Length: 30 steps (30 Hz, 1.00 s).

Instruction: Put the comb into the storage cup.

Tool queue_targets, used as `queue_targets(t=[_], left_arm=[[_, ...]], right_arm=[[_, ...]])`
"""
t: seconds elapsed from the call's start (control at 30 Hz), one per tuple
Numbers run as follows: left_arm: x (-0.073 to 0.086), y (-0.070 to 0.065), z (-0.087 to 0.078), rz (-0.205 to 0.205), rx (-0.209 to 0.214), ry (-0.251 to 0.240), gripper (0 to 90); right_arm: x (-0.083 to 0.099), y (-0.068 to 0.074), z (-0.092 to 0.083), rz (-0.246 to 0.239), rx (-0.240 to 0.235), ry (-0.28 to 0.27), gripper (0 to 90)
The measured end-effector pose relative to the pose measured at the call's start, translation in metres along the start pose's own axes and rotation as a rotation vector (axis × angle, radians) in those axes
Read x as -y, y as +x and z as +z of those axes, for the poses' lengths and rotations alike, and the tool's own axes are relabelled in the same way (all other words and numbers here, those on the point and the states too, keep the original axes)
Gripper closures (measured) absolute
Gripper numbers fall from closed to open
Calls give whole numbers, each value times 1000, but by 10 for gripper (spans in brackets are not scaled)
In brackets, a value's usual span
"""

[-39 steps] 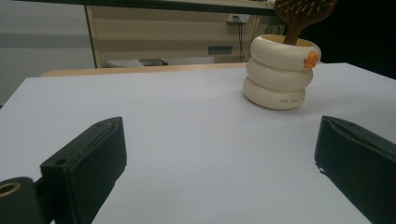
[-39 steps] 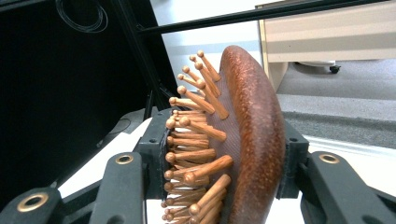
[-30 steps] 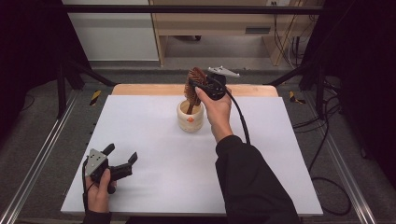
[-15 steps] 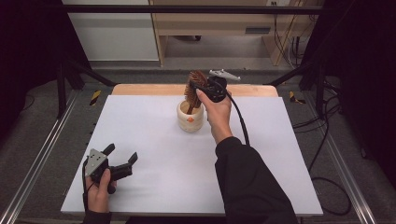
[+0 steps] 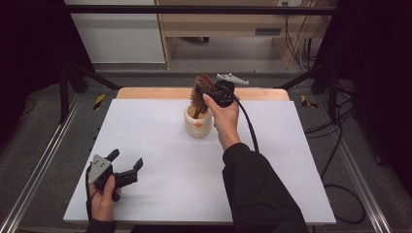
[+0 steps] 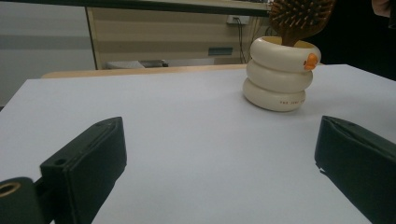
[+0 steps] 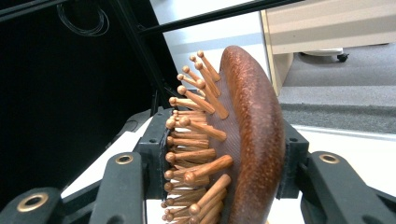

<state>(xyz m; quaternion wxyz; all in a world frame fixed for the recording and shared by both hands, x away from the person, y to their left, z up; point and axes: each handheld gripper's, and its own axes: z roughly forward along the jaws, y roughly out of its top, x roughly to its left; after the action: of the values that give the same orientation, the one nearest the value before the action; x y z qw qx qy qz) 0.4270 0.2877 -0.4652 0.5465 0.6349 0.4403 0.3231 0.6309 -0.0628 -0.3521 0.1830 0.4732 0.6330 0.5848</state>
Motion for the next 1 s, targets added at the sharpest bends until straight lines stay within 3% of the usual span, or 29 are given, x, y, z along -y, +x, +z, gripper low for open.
queue_targets(t=[1.0], left_arm=[[0,-1,0,3,4,2,24]], right_arm=[[0,0,-1,9,-15,-15,503]])
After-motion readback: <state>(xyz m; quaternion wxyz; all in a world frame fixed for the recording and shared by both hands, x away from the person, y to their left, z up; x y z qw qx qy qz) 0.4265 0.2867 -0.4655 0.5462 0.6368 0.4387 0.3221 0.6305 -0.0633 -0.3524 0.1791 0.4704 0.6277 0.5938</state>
